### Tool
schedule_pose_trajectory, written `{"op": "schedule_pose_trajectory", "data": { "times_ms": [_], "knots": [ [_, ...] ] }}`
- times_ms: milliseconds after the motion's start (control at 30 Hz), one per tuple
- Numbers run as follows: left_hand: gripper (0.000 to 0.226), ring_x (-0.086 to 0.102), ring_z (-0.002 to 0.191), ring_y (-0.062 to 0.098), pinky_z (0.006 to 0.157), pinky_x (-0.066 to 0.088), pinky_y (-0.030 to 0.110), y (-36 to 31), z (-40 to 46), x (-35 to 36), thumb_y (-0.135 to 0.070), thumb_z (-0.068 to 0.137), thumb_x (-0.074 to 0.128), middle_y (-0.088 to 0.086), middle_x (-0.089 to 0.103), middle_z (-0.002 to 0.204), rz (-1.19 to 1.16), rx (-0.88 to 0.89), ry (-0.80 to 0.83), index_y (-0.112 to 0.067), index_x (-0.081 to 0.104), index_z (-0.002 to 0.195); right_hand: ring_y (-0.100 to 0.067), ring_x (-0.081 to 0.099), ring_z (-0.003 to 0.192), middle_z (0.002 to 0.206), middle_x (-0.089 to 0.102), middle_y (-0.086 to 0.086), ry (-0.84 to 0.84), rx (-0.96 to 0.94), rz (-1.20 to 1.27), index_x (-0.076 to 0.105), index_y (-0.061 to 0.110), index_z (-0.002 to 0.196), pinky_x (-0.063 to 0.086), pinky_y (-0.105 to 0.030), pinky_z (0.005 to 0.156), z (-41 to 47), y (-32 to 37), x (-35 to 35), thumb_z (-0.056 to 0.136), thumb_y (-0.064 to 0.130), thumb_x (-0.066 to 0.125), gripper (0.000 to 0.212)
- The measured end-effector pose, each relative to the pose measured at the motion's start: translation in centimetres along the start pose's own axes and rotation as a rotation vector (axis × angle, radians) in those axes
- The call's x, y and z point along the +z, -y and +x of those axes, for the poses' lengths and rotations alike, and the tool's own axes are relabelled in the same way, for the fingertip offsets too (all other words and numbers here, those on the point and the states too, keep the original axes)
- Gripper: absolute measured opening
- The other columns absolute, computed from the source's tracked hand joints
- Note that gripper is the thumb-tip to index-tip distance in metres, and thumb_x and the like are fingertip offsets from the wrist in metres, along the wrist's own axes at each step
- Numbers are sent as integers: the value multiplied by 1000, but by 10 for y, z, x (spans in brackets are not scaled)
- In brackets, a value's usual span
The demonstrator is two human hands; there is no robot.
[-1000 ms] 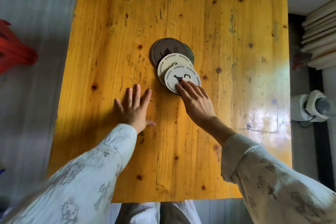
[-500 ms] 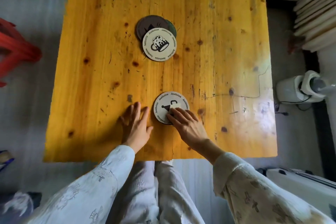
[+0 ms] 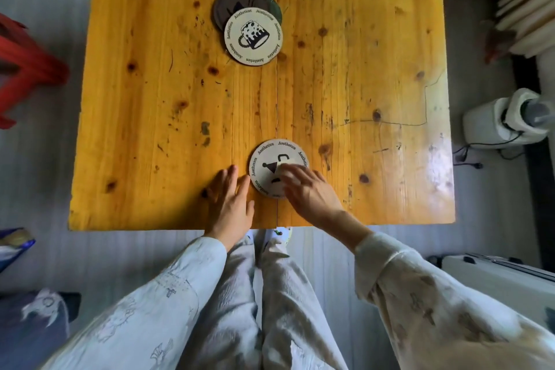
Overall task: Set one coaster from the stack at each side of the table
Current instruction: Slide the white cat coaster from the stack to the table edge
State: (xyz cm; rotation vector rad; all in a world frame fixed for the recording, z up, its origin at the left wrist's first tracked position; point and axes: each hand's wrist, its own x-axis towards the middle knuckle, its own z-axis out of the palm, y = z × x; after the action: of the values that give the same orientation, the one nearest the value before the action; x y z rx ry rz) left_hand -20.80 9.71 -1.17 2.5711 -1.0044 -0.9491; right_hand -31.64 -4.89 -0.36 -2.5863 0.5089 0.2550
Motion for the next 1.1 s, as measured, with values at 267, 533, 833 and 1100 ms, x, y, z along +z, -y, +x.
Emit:
{"op": "schedule_pose_trajectory", "data": {
  "times_ms": [267,533,833,1100],
  "knots": [
    [60,-21,141,26,118,0,51,-13,-14,7,-27,92,38,8,-16,156,-43,-50,93,-15,11,144,-34,41,125,139,46,-16,37,228,38,37,7,139,44,-43,100,53,-14,-26,95,6,37,44],
    [63,-25,140,23,118,-1,52,-12,2,-6,-8,88,42,0,-18,156,-241,-110,102,-19,15,144,-39,44,118,130,44,-22,20,457,219,41,6,137,42,-47,103,26,1,-14,95,7,35,42],
    [60,17,132,34,108,22,50,-12,16,-18,5,77,42,11,24,144,-136,-116,-15,-16,37,133,-43,60,96,122,49,-25,7,603,439,49,5,130,52,-53,85,-2,10,-8,98,13,32,37],
    [60,30,131,29,114,26,37,-24,14,-17,7,86,37,13,20,141,-553,-360,98,-12,24,141,-38,46,114,120,49,-25,25,610,456,45,16,134,48,-49,95,11,9,-14,97,8,27,42]
  ]
}}
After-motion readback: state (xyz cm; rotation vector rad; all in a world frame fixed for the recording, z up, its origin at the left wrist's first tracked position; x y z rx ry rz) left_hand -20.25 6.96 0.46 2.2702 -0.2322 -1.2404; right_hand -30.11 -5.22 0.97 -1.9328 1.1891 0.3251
